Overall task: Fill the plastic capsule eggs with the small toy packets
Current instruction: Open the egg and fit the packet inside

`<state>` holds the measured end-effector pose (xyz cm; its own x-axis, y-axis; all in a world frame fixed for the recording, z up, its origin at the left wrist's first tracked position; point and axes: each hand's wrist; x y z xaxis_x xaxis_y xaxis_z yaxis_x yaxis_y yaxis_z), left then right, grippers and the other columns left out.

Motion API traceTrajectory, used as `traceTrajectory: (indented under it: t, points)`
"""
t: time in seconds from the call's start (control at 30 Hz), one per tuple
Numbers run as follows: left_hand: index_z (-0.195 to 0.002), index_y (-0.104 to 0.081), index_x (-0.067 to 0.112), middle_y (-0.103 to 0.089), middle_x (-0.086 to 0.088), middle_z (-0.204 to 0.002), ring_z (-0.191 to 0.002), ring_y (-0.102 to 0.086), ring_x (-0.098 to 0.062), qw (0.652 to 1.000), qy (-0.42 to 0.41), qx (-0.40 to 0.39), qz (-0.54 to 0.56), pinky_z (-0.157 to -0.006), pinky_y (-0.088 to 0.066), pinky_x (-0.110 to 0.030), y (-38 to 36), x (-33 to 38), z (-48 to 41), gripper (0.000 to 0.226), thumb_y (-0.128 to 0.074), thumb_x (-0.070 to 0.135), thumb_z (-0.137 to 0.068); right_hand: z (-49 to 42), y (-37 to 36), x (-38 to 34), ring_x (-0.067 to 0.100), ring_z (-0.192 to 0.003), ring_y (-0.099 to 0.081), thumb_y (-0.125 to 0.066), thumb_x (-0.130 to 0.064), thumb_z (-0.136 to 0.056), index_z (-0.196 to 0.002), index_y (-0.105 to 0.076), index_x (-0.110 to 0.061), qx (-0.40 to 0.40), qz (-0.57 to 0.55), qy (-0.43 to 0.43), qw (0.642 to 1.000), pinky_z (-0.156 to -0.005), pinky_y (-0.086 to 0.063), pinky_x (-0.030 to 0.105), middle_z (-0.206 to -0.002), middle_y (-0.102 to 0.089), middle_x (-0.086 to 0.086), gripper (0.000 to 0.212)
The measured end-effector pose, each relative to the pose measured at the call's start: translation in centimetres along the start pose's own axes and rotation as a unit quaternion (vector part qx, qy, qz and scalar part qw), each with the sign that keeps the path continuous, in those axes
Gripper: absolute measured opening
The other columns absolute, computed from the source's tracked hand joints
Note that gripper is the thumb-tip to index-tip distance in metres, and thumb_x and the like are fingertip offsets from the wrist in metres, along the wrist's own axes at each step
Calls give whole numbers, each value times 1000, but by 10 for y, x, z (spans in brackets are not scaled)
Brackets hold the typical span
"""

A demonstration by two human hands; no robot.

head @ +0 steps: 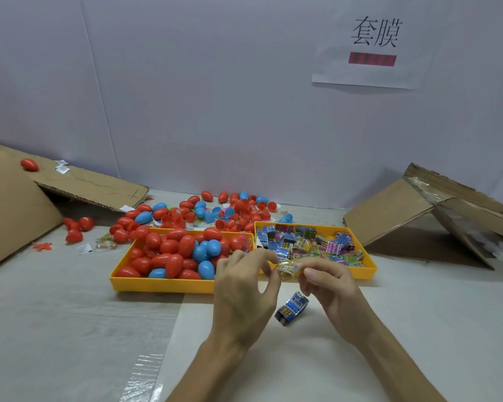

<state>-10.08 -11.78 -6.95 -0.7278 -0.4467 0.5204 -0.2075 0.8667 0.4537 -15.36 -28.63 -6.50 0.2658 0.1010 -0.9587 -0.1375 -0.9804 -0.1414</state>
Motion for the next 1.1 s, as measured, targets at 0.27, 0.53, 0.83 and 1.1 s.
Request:
traceTrajectory:
  t: [0.27, 0.53, 0.83, 1.1]
  points:
    - [-86, -66, 33, -66, 18, -74, -85, -60, 0, 975, 121, -130, 134, -84, -50, -45, -1, -1, -1, 5, -71, 31, -87, 2, 1, -2, 17, -72, -53, -63, -17, -82, -88, -79, -8, -16, 24, 18, 999, -65, -46, 22, -76, -63, 9, 19]
    - [-75, -67, 30, -66, 21, -76, -79, -61, -3, 970, 150, -116, 152, -83, -52, -48, 1, 1, -3, 14, -72, 29, -89, 2, 0, -5, 16, -67, -51, -65, -21, -80, -84, -79, -9, 11, 17, -3, 1000, -62, -47, 22, -69, -59, 8, 19]
    - [-68, -62, 37, -65, 24, -74, -79, -60, -6, 963, 154, -158, 155, -84, -51, -46, 3, 2, -4, 17, -62, 41, -84, 2, 2, -2, 19, -67, -50, -67, -13, -78, -83, -76, -1, 4, 4, 5, 1000, -63, -47, 22, -72, -58, 14, 16]
    - [-65, -62, 36, -65, 20, -70, -78, -60, -5, 967, 143, -139, 158, -73, -46, -25, 0, -3, -4, 27, -71, 31, -90, 2, 1, -3, 18, -64, -48, -68, -17, -80, -81, -77, -8, 18, 37, 5, 999, -61, -47, 22, -68, -54, 13, 13]
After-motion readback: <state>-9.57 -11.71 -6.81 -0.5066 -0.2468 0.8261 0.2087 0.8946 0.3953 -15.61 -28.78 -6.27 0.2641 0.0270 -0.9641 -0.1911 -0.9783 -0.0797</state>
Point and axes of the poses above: each hand's wrist, its own z-axis away from the middle knuckle, its own y-axis out of the back of the hand, x = y × z
